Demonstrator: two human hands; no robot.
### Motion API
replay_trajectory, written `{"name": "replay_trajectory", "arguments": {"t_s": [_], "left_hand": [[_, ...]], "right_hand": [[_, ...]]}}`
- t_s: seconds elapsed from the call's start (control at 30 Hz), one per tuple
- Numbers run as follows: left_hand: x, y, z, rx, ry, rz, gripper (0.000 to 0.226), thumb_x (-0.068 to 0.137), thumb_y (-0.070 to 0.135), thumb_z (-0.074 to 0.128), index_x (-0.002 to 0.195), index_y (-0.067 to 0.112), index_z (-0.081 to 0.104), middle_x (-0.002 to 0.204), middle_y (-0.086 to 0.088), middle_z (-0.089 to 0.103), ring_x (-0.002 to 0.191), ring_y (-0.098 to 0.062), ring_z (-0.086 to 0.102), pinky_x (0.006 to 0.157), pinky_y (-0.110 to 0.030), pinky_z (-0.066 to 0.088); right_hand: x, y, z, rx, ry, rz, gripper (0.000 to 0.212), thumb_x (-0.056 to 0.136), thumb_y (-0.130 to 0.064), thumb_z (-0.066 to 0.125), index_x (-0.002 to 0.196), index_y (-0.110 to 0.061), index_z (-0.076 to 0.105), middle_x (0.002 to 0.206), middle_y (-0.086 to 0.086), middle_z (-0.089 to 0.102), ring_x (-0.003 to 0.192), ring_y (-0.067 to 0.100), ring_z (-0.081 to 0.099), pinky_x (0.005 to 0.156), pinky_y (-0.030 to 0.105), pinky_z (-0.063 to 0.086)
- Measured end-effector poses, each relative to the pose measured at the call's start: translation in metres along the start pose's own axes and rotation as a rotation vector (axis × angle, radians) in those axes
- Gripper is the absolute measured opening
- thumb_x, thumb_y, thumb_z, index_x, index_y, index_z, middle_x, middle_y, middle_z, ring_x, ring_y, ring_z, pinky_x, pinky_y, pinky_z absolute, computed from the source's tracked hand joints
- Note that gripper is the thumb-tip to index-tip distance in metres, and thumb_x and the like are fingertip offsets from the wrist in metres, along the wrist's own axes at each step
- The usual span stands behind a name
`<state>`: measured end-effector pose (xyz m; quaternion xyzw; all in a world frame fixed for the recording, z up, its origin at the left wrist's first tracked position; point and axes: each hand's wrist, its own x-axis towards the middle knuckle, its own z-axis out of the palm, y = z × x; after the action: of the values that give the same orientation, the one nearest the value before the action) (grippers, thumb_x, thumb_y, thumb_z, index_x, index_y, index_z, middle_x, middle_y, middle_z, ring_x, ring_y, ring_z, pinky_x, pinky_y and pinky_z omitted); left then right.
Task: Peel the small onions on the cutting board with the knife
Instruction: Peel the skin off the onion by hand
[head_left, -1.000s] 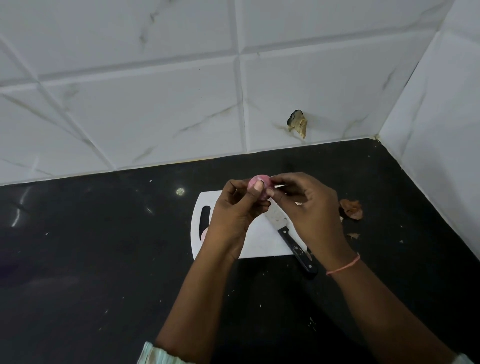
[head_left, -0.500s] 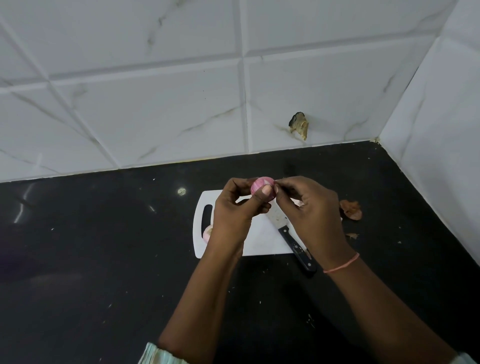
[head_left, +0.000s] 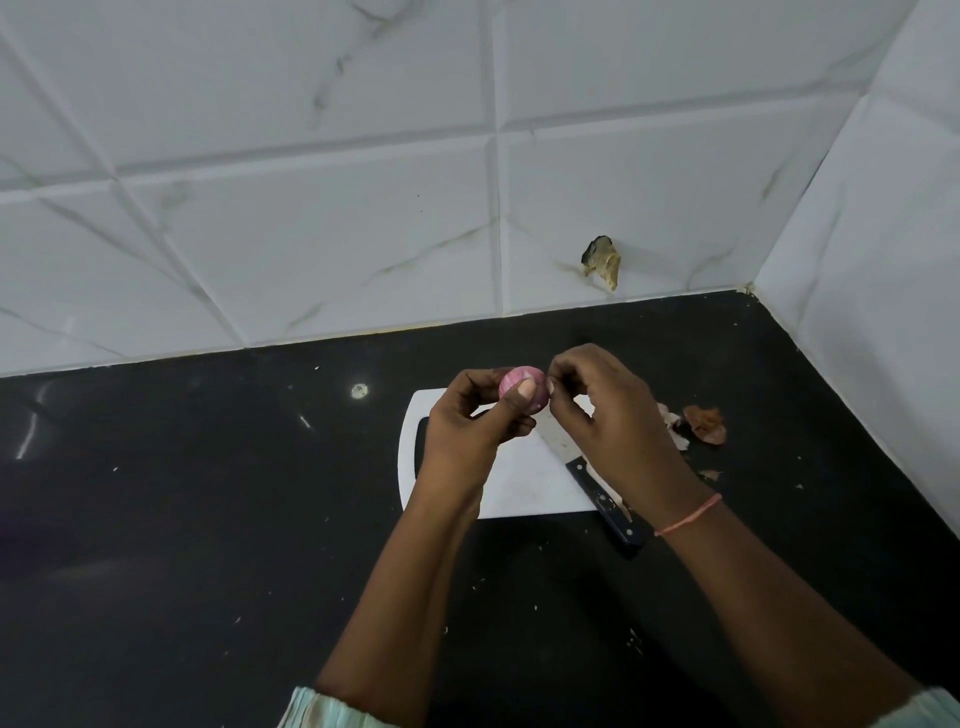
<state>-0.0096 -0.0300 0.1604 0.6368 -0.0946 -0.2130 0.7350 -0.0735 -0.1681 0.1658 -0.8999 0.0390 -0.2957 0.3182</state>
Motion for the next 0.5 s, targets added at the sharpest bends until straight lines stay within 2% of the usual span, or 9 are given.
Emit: {"name": "replay_trajectory", "arguments": {"t_s": [0.1, 0.2, 0.27, 0.37, 0.5], "left_hand": [[-0.002, 0.002, -0.002, -0.044, -0.059, -0.015, 0.031, 0.086, 0.021, 0.074, 0.111, 0.004, 0.068, 0.109, -0.015, 0.071, 0.079, -0.016, 0.068, 0.076, -0.026, 0.055], [-0.005, 0.004, -0.002, -0.110, -0.066, -0.043, 0.044, 0.079, 0.028, 0.074, 0.115, 0.003, 0.067, 0.113, -0.015, 0.071, 0.090, -0.016, 0.070, 0.079, -0.026, 0.055], [-0.005, 0.004, -0.003, -0.131, -0.054, -0.051, 0.046, 0.077, 0.031, 0.075, 0.114, 0.005, 0.068, 0.113, -0.015, 0.071, 0.092, -0.017, 0.070, 0.080, -0.027, 0.055], [-0.003, 0.005, -0.005, -0.118, -0.051, -0.034, 0.040, 0.078, 0.031, 0.076, 0.110, 0.008, 0.069, 0.110, -0.015, 0.071, 0.092, -0.020, 0.071, 0.078, -0.026, 0.056], [0.000, 0.005, -0.005, -0.071, -0.039, 0.015, 0.026, 0.085, 0.018, 0.076, 0.107, 0.004, 0.069, 0.104, -0.013, 0.072, 0.084, -0.017, 0.069, 0.073, -0.025, 0.056]], "right_hand": [[0.000, -0.004, -0.003, 0.061, -0.011, 0.089, 0.003, 0.092, -0.009, 0.060, 0.094, -0.010, 0.059, 0.091, -0.002, 0.058, 0.083, 0.008, 0.056, 0.074, 0.013, 0.047], [-0.002, -0.008, -0.004, 0.192, 0.038, 0.242, 0.005, 0.095, -0.015, 0.059, 0.098, -0.018, 0.060, 0.092, -0.010, 0.062, 0.089, 0.002, 0.060, 0.076, 0.009, 0.048], [-0.005, -0.012, -0.004, 0.266, 0.073, 0.293, 0.011, 0.093, -0.021, 0.063, 0.104, -0.017, 0.065, 0.097, -0.009, 0.066, 0.091, 0.002, 0.064, 0.079, 0.014, 0.053], [-0.011, -0.019, 0.001, 0.220, 0.094, 0.225, 0.027, 0.086, -0.025, 0.072, 0.111, -0.015, 0.069, 0.104, -0.005, 0.067, 0.093, 0.005, 0.065, 0.078, 0.019, 0.055], [-0.013, -0.016, 0.005, 0.135, 0.199, 0.164, 0.015, 0.085, -0.016, 0.074, 0.099, -0.010, 0.073, 0.091, -0.001, 0.070, 0.084, 0.008, 0.065, 0.074, 0.027, 0.057]]}}
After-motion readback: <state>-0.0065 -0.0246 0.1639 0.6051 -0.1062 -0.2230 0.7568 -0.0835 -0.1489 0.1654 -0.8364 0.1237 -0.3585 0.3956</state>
